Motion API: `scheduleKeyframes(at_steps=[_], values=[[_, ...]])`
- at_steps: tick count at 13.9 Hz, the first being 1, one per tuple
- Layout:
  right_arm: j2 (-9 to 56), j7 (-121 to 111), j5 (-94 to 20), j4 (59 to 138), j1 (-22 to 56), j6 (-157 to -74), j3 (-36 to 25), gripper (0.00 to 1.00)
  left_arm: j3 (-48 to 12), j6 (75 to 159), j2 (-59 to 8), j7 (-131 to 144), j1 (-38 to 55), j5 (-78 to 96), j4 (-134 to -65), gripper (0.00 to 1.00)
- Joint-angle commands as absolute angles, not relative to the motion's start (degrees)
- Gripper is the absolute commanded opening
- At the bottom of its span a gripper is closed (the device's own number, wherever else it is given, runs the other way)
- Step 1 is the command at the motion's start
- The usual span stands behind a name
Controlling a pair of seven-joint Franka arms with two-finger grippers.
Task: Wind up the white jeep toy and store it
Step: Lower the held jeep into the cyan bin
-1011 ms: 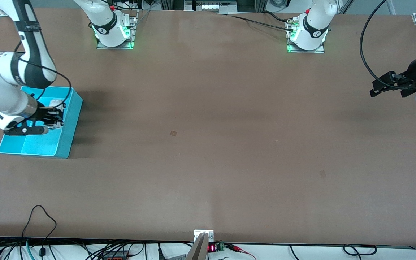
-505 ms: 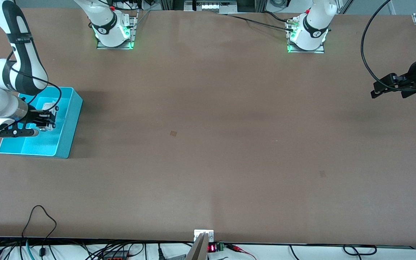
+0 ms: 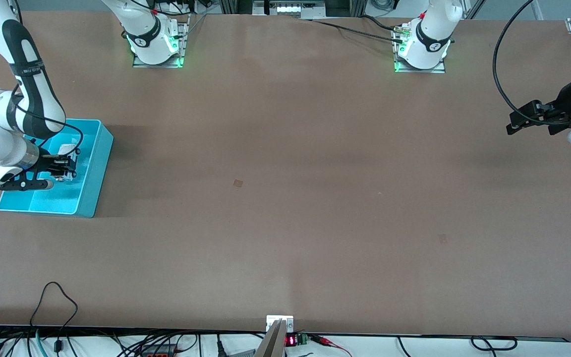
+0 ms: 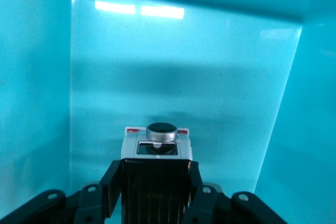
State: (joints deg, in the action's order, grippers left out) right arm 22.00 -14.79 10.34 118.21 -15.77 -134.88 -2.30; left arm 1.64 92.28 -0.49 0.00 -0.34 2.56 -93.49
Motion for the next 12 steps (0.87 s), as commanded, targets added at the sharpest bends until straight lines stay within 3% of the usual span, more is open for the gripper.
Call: scheduleKeyframes(at_steps=[1,3,9,12], values=[[22.4,-16.3,10.3,118.5,-17.1,-135.5,-2.0,0.00,-0.8,92.5,-0.2,0.5,-3.2,2.5,-93.6,1.00],[23.1,-16.5,10.3,118.5,-17.3,-136.1,-2.0,0.00,-2.3,92.5,-0.2,0.5,-4.4,2.5,-93.6,1.00],[24.7,-16.5,10.1,118.5,-17.4,-137.0,-2.0,0.08,2.2,92.5,-0.1,0.6,0.9,2.5,-93.6,1.00],[24.7,-16.5,10.2,118.5,-17.3,-136.9,-2.0,0.25,2.2,92.6,-0.1,0.6,0.9,2.5,-93.6,1.00]])
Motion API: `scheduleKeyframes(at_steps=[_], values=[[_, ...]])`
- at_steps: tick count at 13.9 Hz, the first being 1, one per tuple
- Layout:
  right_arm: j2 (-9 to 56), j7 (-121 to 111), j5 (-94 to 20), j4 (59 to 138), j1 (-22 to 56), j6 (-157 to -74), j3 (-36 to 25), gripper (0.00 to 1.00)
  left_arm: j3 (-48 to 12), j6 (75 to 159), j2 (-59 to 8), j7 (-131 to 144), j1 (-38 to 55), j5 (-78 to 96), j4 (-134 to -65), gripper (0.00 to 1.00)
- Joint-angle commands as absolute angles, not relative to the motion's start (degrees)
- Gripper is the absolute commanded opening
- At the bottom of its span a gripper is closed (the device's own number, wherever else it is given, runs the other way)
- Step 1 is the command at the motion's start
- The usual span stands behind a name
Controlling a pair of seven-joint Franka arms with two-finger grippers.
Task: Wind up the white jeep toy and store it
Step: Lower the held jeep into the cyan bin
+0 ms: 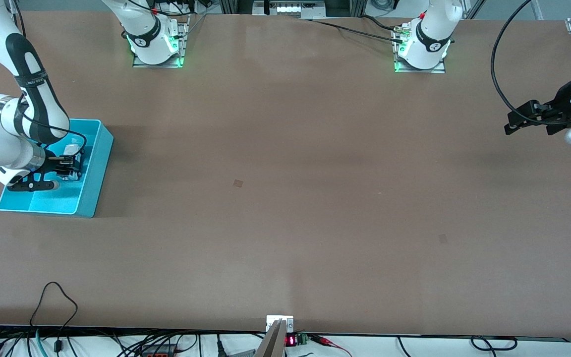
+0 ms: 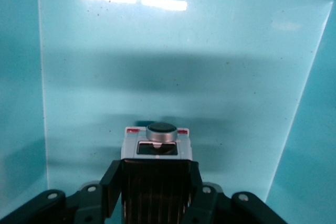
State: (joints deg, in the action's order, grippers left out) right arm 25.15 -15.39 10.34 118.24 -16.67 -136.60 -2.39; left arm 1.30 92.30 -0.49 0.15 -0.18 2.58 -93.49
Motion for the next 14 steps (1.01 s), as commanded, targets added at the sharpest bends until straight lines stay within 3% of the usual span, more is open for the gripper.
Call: scheduleKeyframes(at_steps=[1,6,10,12,14], values=[[24.8,-16.5,10.2,118.5,-17.3,-136.9,-2.0,0.31,2.1,92.8,0.0,0.6,0.9,2.5,-93.6,1.00],[24.9,-16.4,10.2,118.5,-17.3,-136.8,-2.0,0.47,1.7,92.7,0.4,2.9,0.7,2.3,-93.9,1.00],[25.0,-16.3,10.2,118.5,-17.3,-136.7,-2.0,0.65,1.2,92.7,0.7,2.8,0.4,2.2,-94.3,1.00],[25.0,-16.4,10.2,118.5,-17.3,-136.6,-2.0,0.68,1.2,92.7,0.8,1.9,0.1,2.1,-94.4,1.00],[25.0,-16.4,10.2,118.4,-17.2,-136.6,-2.0,0.79,1.2,92.4,0.9,1.8,0.1,1.9,-94.4,1.00]])
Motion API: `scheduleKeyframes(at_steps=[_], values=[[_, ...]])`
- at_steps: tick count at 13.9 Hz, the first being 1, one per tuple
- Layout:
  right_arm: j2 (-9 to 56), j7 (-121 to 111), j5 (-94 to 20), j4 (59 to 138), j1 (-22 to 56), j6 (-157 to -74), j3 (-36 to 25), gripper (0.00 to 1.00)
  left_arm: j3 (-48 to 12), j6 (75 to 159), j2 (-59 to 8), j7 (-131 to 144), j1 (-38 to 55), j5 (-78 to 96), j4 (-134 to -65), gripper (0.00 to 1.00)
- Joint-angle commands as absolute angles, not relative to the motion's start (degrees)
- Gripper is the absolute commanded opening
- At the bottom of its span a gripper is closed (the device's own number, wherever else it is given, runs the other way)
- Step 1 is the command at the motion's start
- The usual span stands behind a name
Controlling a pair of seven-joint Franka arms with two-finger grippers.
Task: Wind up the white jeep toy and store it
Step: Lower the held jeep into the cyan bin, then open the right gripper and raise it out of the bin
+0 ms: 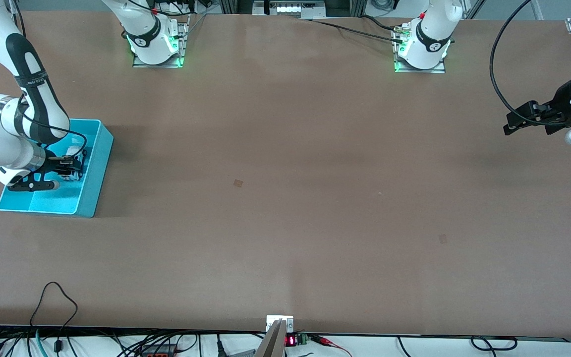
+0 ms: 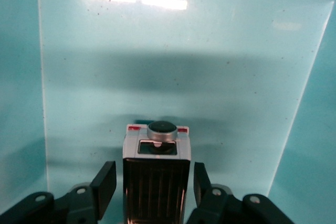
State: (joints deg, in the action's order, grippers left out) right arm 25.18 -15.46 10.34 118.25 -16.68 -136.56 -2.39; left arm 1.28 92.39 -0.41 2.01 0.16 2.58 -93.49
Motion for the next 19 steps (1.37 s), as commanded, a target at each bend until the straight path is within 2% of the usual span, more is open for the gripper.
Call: scheduleKeyframes(at_steps=[1,2,4,7,10,13,16,19], values=[[25.0,-16.4,10.2,118.3,-17.2,-136.5,-2.0,0.85,1.2,92.3,1.1,1.8,0.2,1.9,-94.4,1.00],[24.7,-16.3,10.2,118.2,-17.1,-136.5,-2.0,0.86,1.2,92.1,1.3,1.8,0.2,1.8,-94.4,1.00],[23.6,-16.4,10.3,118.2,-16.9,-136.4,-1.8,1.00,0.9,91.1,1.4,1.8,0.2,1.9,-94.4,1.00],[21.4,-16.5,10.5,118.0,-16.7,-135.9,-1.5,1.00,0.8,88.9,1.5,2.7,0.1,2.4,-94.4,1.00],[18.4,-16.5,10.4,117.8,-16.6,-133.6,-0.1,1.00,0.2,90.3,1.5,2.7,0.1,2.3,-94.4,1.00],[13.2,-16.5,10.2,116.6,-16.5,-126.7,2.4,1.00,0.2,91.2,1.7,1.8,-0.3,2.3,-94.6,1.00],[9.4,-16.4,9.2,112.4,-14.2,-116.9,3.5,1.00,0.0,91.2,2.0,1.9,-0.2,2.3,-94.6,1.00],[7.1,-15.9,2.9,105.6,-11.9,-105.6,5.1,1.00,0.0,91.2,1.7,1.9,-0.2,2.2,-94.5,1.00]])
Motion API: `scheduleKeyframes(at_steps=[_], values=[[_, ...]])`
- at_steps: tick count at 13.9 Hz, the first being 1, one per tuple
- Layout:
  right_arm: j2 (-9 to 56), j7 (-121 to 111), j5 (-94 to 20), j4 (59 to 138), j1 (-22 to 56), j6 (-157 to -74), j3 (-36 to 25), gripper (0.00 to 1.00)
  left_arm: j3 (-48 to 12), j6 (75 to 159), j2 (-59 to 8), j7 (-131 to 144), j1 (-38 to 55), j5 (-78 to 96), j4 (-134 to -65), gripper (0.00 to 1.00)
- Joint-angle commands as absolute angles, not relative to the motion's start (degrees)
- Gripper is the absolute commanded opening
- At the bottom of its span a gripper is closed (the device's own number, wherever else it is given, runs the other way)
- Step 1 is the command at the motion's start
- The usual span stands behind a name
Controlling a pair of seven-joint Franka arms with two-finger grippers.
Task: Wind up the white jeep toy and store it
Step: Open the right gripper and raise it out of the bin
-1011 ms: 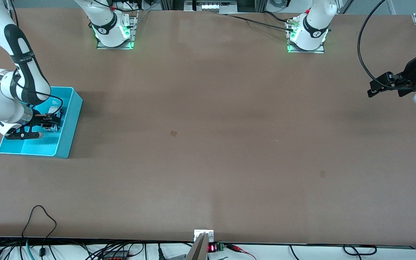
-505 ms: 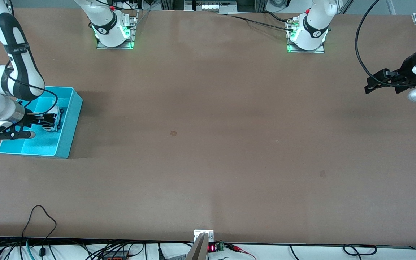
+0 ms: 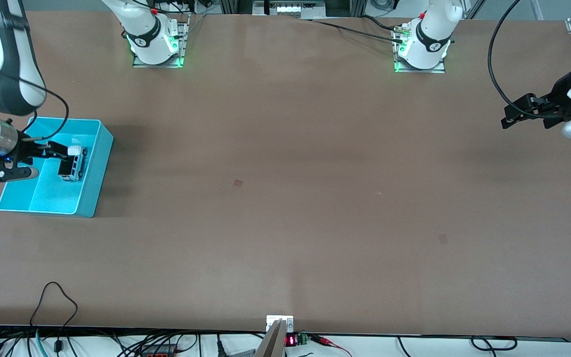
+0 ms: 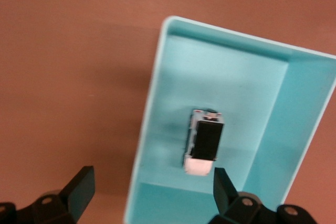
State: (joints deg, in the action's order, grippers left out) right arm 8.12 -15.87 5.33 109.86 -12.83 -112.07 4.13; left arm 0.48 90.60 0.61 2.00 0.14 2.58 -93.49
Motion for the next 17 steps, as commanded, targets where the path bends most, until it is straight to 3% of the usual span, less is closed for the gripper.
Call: scheduleKeyframes(at_steps=[1,7,10,13,17], values=[[7.0,-15.7,2.8,102.3,-11.1,-101.5,6.3,1.00,0.0,91.2,1.7,1.8,-0.2,2.1,-94.5,1.00],[6.9,-9.2,2.8,90.4,-3.4,-86.2,6.8,1.00,0.0,91.6,2.4,-1.0,-0.3,1.9,-94.7,1.00],[5.9,-7.9,2.8,87.2,-1.1,-85.5,6.6,1.00,0.0,91.8,3.2,-0.4,-0.3,1.9,-95.8,1.00],[5.5,-8.2,2.9,85.5,-1.1,-83.1,6.4,1.00,-0.1,95.9,7.1,-0.2,-0.3,1.9,-101.8,1.00],[4.6,-7.6,2.8,85.6,-0.1,-85.0,6.1,1.00,-0.2,95.3,6.9,-0.1,-0.2,1.8,-101.2,1.00]])
